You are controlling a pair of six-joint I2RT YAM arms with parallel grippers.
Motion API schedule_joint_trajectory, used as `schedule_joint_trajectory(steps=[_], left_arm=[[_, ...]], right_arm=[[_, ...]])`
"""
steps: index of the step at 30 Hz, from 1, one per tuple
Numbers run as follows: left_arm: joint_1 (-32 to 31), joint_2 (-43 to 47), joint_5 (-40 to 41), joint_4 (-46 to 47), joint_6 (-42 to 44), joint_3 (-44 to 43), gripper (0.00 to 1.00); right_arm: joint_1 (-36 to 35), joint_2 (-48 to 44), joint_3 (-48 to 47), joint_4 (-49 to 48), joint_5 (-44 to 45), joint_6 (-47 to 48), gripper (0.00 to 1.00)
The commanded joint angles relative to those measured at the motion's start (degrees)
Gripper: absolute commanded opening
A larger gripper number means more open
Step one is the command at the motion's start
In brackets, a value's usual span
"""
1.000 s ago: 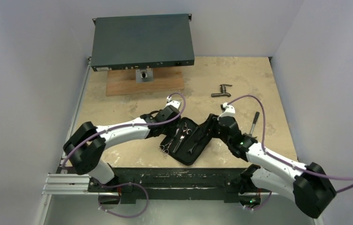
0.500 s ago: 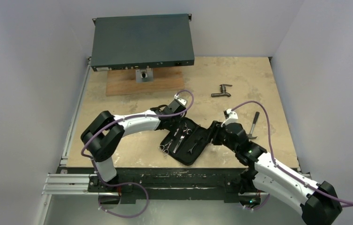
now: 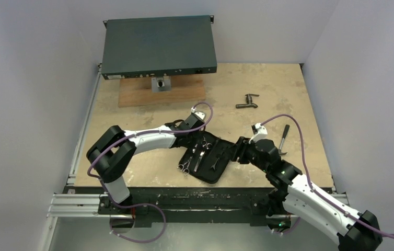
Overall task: Sort the hair-cutting tools
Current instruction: Adjust the hairdressing tool bag at the center of the board.
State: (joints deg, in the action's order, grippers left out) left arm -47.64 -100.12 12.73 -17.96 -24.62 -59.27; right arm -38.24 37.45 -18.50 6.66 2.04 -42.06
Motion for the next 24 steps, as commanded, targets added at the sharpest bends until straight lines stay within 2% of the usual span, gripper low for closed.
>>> schedule_joint_trajectory(steps=[1, 5, 10, 14, 20, 24], left_arm=[[0.43, 5.13, 3.66, -0.98, -6.10, 4.49, 0.00], [0.35, 9.28, 6.59, -2.21, -15.31, 9.90, 0.00], [0.35, 14.39, 9.06, -2.14, -33.28, 18.34, 0.00], [-0.40, 16.53, 9.87, -2.76, -46.73, 21.16, 0.00], [-7.85, 20.08, 18.68, -3.50, -68.84, 24.94, 0.00], [-11.57, 18.56, 23.78, -8.31, -75.69, 21.96, 0.00]], right_arm=[[-0.21, 0.39, 0.75, -1.25, -0.69, -0.41, 0.49], [-0.17, 1.56, 1.68, -3.75, -1.69, -0.77, 0.49], [-0.20, 2.28, 1.98, -4.79, -1.83, -1.18, 0.52], [-0.18, 1.05, 2.39, -5.20, -3.46, -1.43, 0.52], [-0.21, 0.24, 3.77, -5.78, -4.34, -1.98, 0.52], [-0.18, -0.88, 4.42, -5.26, -4.70, -2.23, 0.52]])
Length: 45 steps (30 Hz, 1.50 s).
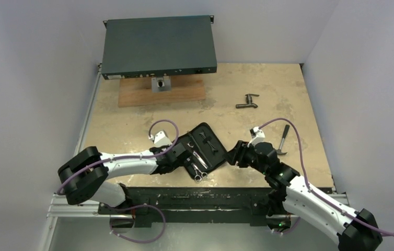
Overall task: Sort the hair-cutting tools
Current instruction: Adjust the hairdressing tool bag at the center of the board.
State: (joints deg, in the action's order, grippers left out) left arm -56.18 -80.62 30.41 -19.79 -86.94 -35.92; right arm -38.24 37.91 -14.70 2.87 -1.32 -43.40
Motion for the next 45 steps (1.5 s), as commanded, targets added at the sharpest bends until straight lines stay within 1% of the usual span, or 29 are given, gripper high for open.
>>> schedule_joint_trajectory(steps=[1, 3, 5, 6, 7, 8, 10, 11, 13, 14, 16, 18, 21, 24, 26, 30, 34, 39, 45], left_arm=[[-3.29, -0.83, 6.69, -7.61, -13.13, -2.11, 0.00], [-3.47, 0.74, 8.02, -10.36, -13.41, -2.67, 0.02], [-3.49, 4.12, 8.83, -11.77, -12.39, -1.60, 0.15], [-3.45, 5.90, 9.21, -12.40, -10.69, -1.21, 0.23], [-3.37, 8.11, 9.41, -13.34, -8.83, -1.13, 0.35], [-3.32, 9.52, 9.22, -14.58, -5.96, -1.54, 0.41], [-3.32, 12.24, 8.75, -16.50, 0.07, -2.57, 0.51], [-3.34, 13.46, 8.93, -17.95, 2.13, -2.94, 0.52], [-2.84, 15.87, 9.69, -18.50, 6.97, -3.12, 0.53], [-2.07, 16.68, 9.82, -17.16, 9.62, -2.87, 0.54], [1.99, 17.38, 5.88, -11.07, 20.56, -1.70, 0.53], [6.39, 16.90, 0.38, -3.31, 29.77, -0.67, 0.53], [9.38, 13.35, -5.20, 3.74, 42.06, -2.64, 0.55], [9.73, 6.23, -5.78, 0.60, 50.95, -9.73, 0.55], [9.96, 1.71, -6.54, -0.65, 55.23, -13.19, 0.55], [11.88, -4.61, -10.20, -1.05, 60.13, -17.40, 0.51], [13.40, -7.51, -10.14, -2.70, 63.68, -20.30, 0.50], [15.79, -10.94, -12.23, -3.93, 66.16, -22.94, 0.46], [16.33, -15.33, -14.59, -5.42, 68.57, -25.86, 0.38]], right_arm=[[-0.19, -1.69, 0.33, -0.62, -1.24, -0.56, 0.52], [-0.25, -2.66, -0.51, 1.57, -0.62, -0.01, 0.52], [-0.18, -4.02, -0.96, 3.12, -0.08, 0.24, 0.53], [-0.17, -4.53, -1.13, 3.86, 0.06, 0.37, 0.53], [-0.21, -4.81, -1.20, 4.44, 0.14, 0.41, 0.54], [-0.18, -5.03, -1.16, 4.68, 0.13, 0.24, 0.55], [-0.25, -4.92, -1.04, 4.77, -0.02, -0.19, 0.55], [-0.23, -4.71, -0.99, 4.74, 0.00, -0.29, 0.55], [-0.18, -4.52, -0.51, 4.27, 0.22, -0.53, 0.55], [-0.17, -4.28, -0.17, 3.68, 0.25, -0.61, 0.55], [-0.20, -3.57, 0.46, 2.15, -0.18, -0.83, 0.55], [-0.17, -2.70, 0.57, 1.25, -0.87, -0.79, 0.55], [-0.22, -2.21, 0.23, 1.16, -1.68, -0.36, 0.54], [-0.25, -2.93, -0.33, 1.86, -2.24, 0.34, 0.53], [-0.22, -3.54, -0.63, 2.31, -2.39, 0.84, 0.53], [-0.17, -4.22, -0.86, 3.09, -2.69, 1.47, 0.53], [-0.19, -4.94, -0.61, 3.43, -3.70, 1.52, 0.52], [-0.21, -5.52, -0.74, 3.61, -4.27, 1.63, 0.52], [-0.21, -6.04, -2.32, 4.55, -5.63, 2.34, 0.52]])
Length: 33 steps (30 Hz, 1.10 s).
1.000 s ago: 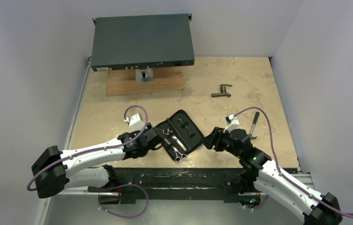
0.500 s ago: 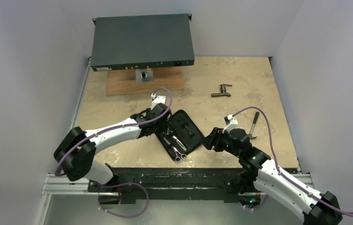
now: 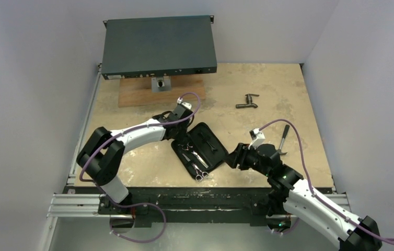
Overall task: Sort the hair-cutting tools
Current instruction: Adjust the hairdressing tool bag at the center of the board.
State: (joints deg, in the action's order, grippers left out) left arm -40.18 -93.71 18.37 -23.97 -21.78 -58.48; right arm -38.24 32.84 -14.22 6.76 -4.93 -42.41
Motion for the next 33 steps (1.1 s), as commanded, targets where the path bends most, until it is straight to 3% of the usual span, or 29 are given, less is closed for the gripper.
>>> schedule_joint_trajectory(steps=[1, 11, 15, 21, 26, 33], left_arm=[[0.34, -2.85, -2.91, -1.33, 3.49, -3.65, 0.37], [1.08, -6.20, -4.15, -1.72, 4.32, -4.73, 0.35], [1.51, -7.27, -4.61, -1.19, 3.58, -4.19, 0.15], [1.58, -5.85, -4.99, 0.71, 1.57, -1.42, 0.03], [1.39, -2.36, -5.09, 1.86, -4.52, 3.07, 0.00], [1.19, 4.92, -2.82, 3.52, -22.20, 14.02, 0.00]], right_arm=[[-0.17, -1.02, -3.21, 0.95, -2.24, 1.37, 0.52], [-0.18, -1.28, -6.41, 2.74, -2.98, 1.90, 0.52], [-0.21, -1.03, -6.87, 2.10, -5.03, 2.99, 0.52], [-0.26, 1.27, -10.50, 4.41, -8.11, 9.03, 0.51], [-0.28, 5.21, -12.62, 5.49, -8.38, 11.82, 0.49], [-1.76, 10.85, -14.74, 4.43, -5.22, 13.13, 0.47]])
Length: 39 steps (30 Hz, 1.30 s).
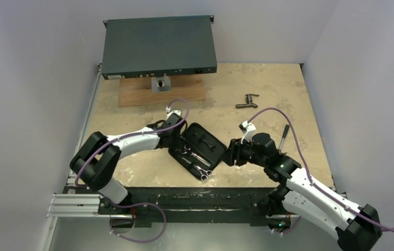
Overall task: Sort the hair-cutting tools
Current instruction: Adjust the hairdressing tool bag at the center of the board, then place the scissors in the hairdressing tool bag.
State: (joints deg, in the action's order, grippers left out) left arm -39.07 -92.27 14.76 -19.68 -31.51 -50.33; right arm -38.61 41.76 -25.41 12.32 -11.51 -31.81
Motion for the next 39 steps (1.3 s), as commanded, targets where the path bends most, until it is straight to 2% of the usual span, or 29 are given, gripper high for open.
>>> schedule_joint_trajectory(steps=[1, 6, 11, 16, 21, 29, 39], left_arm=[[-0.17, 4.38, 0.91, -0.32, -15.33, 7.70, 0.00], [-1.87, 5.32, 2.23, 1.23, -23.29, 10.37, 0.00], [-1.98, 5.96, 4.47, 0.47, -20.22, 9.57, 0.00], [-1.91, 7.24, 3.92, 2.14, -18.98, 11.15, 0.00], [-1.93, 7.14, 1.57, 5.46, -20.86, 14.02, 0.00], [-1.96, 7.09, 0.77, 7.49, -20.52, 15.68, 0.00], [-1.61, 7.67, 0.21, 8.03, -19.34, 16.93, 0.00]], right_arm=[[-2.27, 3.01, -4.30, -0.99, 2.55, 2.85, 0.47], [-10.76, 9.99, -11.70, 2.07, 11.08, 5.37, 0.46], [-18.37, 20.26, -19.46, 8.71, 20.92, 9.80, 0.45], [-25.60, 22.58, -16.72, 4.14, 24.10, 11.47, 0.35], [-33.17, 29.83, -18.65, 4.59, 27.62, 12.17, 0.33], [-35.04, 40.39, -22.03, 8.85, 30.11, 10.29, 0.33], [-34.90, 41.44, -22.20, 10.22, 31.02, 7.25, 0.38]])
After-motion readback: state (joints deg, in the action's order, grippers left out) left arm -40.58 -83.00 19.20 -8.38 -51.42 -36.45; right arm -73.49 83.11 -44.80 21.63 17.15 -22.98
